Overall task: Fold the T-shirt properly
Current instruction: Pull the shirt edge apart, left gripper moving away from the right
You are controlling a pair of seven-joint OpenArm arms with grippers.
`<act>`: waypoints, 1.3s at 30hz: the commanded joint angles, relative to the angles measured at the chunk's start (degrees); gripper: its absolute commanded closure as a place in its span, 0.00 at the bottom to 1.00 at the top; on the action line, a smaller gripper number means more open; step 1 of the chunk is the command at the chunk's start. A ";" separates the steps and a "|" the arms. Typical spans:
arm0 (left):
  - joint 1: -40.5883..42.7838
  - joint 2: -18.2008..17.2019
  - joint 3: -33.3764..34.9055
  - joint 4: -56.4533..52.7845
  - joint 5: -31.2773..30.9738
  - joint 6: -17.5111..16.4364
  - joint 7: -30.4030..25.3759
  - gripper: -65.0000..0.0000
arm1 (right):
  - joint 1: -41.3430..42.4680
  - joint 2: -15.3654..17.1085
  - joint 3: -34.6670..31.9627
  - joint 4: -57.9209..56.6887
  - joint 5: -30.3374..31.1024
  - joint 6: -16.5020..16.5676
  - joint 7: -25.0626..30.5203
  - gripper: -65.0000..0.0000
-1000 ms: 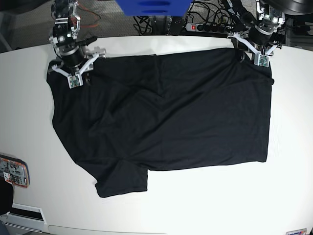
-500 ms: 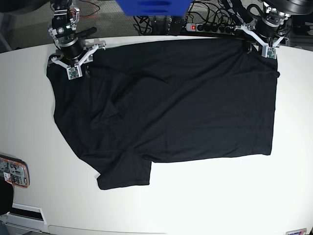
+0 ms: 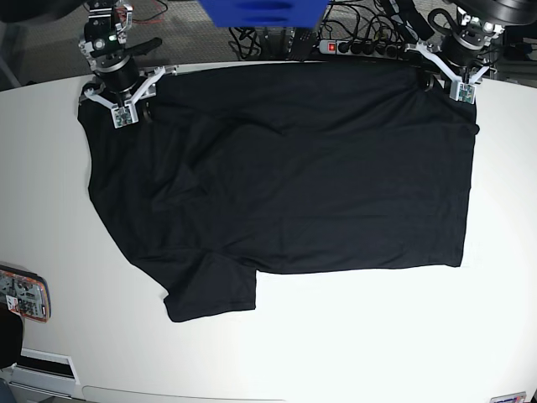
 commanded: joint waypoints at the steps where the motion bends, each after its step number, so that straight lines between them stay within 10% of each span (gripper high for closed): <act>1: 1.27 -0.44 0.04 -1.44 5.32 3.12 9.25 0.58 | -1.58 0.33 0.28 -0.40 -2.97 0.24 -6.94 0.66; 39: -3.83 -0.44 -10.77 13.06 5.32 2.85 15.67 0.58 | -1.50 0.24 -0.24 5.05 -3.05 0.24 -10.10 0.66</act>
